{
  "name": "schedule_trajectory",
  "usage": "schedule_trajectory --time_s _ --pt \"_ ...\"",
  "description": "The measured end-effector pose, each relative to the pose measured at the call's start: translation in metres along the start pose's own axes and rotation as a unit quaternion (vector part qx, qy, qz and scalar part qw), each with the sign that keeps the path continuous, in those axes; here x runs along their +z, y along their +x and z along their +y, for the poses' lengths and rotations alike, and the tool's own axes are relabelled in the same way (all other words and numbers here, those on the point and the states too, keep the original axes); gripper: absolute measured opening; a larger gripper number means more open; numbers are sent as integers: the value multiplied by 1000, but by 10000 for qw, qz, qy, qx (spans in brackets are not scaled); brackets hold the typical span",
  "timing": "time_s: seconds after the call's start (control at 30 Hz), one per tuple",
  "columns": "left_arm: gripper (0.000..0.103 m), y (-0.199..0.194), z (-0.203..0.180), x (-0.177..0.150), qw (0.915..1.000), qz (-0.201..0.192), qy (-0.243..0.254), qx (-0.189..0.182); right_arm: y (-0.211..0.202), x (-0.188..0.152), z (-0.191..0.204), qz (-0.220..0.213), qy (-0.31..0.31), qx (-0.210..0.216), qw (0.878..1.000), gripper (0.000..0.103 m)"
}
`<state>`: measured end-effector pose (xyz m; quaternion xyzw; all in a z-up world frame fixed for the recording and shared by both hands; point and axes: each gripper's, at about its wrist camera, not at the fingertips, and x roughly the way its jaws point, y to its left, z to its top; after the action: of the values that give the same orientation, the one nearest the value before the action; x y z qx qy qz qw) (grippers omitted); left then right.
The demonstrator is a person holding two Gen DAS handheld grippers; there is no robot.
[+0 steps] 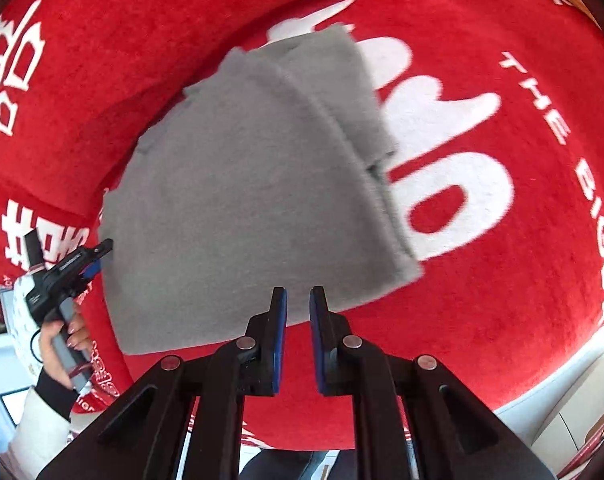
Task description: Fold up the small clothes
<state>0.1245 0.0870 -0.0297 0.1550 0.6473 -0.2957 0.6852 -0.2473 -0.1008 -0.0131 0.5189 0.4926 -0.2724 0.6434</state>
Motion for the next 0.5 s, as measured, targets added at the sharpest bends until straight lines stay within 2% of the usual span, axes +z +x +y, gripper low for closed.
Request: schedule_trajectory --time_s 0.07,0.27,0.33,0.37,0.43,0.47,0.5 --pt "55 -4 13 1 9999 -53 -144 17 3 -1 6 25 -44 50 10000 14" --pt "55 -19 36 -2 9984 -118 -244 488 5 -5 29 126 -404 50 9991 14" --pt "55 -25 43 -7 9982 -92 -285 518 6 -6 36 159 -522 43 9985 14" --pt "55 -28 46 -10 9981 -69 -277 541 8 -6 40 180 -580 35 9981 17" --pt "55 -37 45 -21 9980 -39 -196 608 11 -7 48 222 -666 -10 9975 32" --pt "55 -41 44 -26 9979 -31 -149 632 12 -8 51 227 -680 -25 9974 46" --pt "55 -45 42 -32 9978 -21 -89 654 14 -9 54 229 -687 -8 9974 54"
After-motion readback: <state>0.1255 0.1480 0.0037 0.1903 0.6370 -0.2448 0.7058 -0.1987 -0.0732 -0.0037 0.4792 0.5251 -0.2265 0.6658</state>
